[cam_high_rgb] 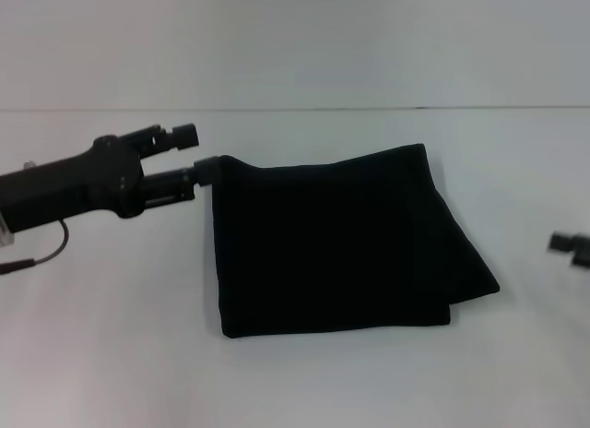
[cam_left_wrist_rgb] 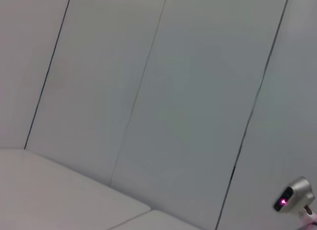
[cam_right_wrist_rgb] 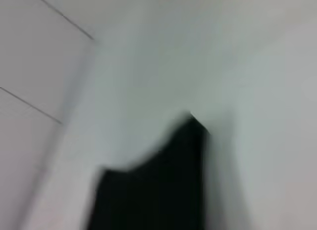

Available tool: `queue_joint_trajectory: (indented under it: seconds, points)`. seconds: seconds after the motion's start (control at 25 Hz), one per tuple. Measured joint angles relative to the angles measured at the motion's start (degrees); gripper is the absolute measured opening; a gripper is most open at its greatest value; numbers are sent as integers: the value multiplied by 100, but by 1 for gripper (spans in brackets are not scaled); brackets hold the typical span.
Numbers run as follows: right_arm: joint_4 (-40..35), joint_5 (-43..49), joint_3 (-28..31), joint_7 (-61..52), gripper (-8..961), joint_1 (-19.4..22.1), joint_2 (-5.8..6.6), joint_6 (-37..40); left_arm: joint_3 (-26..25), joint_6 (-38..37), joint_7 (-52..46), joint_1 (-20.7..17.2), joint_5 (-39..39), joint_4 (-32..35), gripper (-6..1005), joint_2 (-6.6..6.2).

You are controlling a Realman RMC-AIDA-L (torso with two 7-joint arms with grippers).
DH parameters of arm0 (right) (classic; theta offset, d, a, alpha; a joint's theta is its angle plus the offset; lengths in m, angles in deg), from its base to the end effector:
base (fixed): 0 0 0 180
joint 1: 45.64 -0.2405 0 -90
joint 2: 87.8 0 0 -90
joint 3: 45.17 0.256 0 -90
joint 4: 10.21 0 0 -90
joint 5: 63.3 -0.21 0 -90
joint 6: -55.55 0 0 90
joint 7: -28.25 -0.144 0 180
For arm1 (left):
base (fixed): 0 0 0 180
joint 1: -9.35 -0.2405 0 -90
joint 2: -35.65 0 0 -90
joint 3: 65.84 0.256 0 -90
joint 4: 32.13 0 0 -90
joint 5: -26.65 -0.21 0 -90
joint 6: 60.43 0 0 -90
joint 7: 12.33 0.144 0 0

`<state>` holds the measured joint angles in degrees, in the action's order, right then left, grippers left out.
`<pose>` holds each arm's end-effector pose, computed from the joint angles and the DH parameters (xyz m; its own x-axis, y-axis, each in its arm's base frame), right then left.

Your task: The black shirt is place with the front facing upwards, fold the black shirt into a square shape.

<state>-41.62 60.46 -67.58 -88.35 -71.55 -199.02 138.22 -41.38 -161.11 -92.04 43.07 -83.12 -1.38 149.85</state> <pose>0.3570 0.3172 0.0643 0.1382 -0.7732 -0.6189 -0.9778 -0.2059 0.0389 -0.2504 0.3391 0.0543 0.6154 0.2756 0.7385 0.4863 -0.8701 -0.0804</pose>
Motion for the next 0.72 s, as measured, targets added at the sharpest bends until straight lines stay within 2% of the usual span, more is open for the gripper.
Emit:
queue_joint_trajectory:
  seconds: [0.08,0.2,0.28,0.44,0.52,0.6,0.72]
  points:
    - [-51,-365,396,547,839,136,-2,482,-4,-59,-29,57,43,2,812,-18]
    - [-61,-835,754,1453,881,267,-69,1067,45,-153,-74,170,55,4,813,-65]
    - [-88,-1028,802,2106,910,277,-189,1323,195,-161,-82,239,31,25,815,-85]
    - [-509,-1009,696,2957,926,118,-447,1579,852,28,-94,308,-4,239,817,-77]
    - [-981,-815,552,2830,927,-23,-575,1520,1262,217,-316,315,-127,493,818,-41]
    - [-1457,-548,355,2359,928,-192,-632,1432,1588,400,-704,315,-372,783,820,-2]
    - [-2036,-66,-41,1562,929,-450,-674,1257,1800,569,-1176,315,-752,1145,819,70]
